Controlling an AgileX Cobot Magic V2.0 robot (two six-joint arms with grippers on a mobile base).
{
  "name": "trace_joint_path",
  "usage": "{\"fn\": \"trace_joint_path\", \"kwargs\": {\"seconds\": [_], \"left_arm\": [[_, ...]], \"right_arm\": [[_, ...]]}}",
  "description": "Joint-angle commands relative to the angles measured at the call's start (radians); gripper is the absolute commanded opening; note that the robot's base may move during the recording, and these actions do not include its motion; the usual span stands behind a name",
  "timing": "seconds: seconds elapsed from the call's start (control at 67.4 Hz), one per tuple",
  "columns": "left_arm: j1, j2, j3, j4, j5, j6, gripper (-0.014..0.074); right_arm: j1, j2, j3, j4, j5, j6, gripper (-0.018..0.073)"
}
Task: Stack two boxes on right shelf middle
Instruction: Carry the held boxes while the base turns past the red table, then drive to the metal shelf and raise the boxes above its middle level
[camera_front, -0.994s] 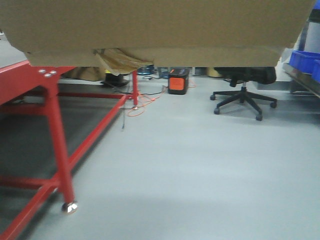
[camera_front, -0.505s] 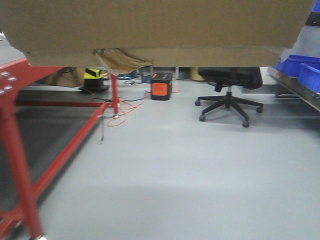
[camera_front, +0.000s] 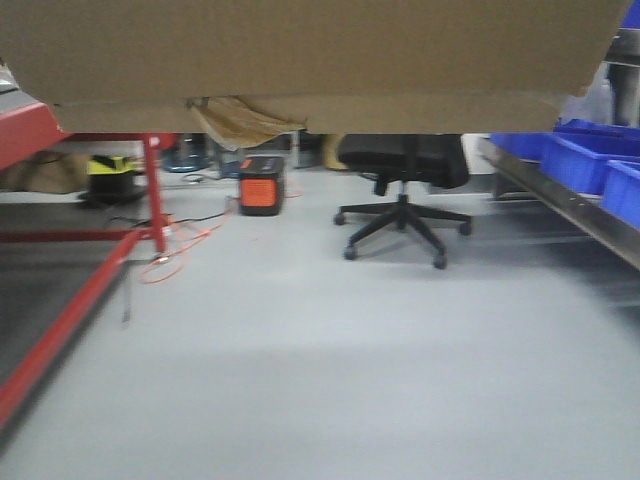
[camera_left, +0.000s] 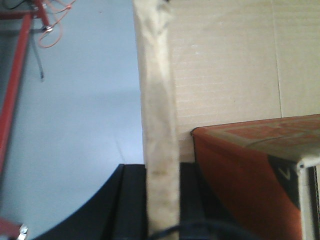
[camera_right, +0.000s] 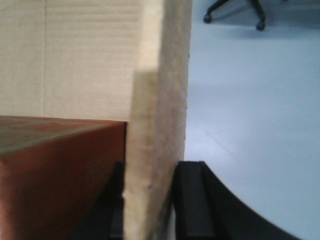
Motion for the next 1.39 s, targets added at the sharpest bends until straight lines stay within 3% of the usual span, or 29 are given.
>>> {"fn": "trace_joint_path", "kwargs": {"seconds": [0.0,1.38], "left_arm": [[-0.005,-0.018,-0.008,0.011,-0.031,-0.001,-0.0111],[-0.005,-0.018,-0.008,0.016,-0.031,-0.001,-0.0111]], "right_arm": [[-0.013,-0.012,-0.004,-0.055,-0.039,0.02,-0.0162],[-0.013,-0.01,-0.004,-0.055,-0.083,0.02,-0.0162]]}}
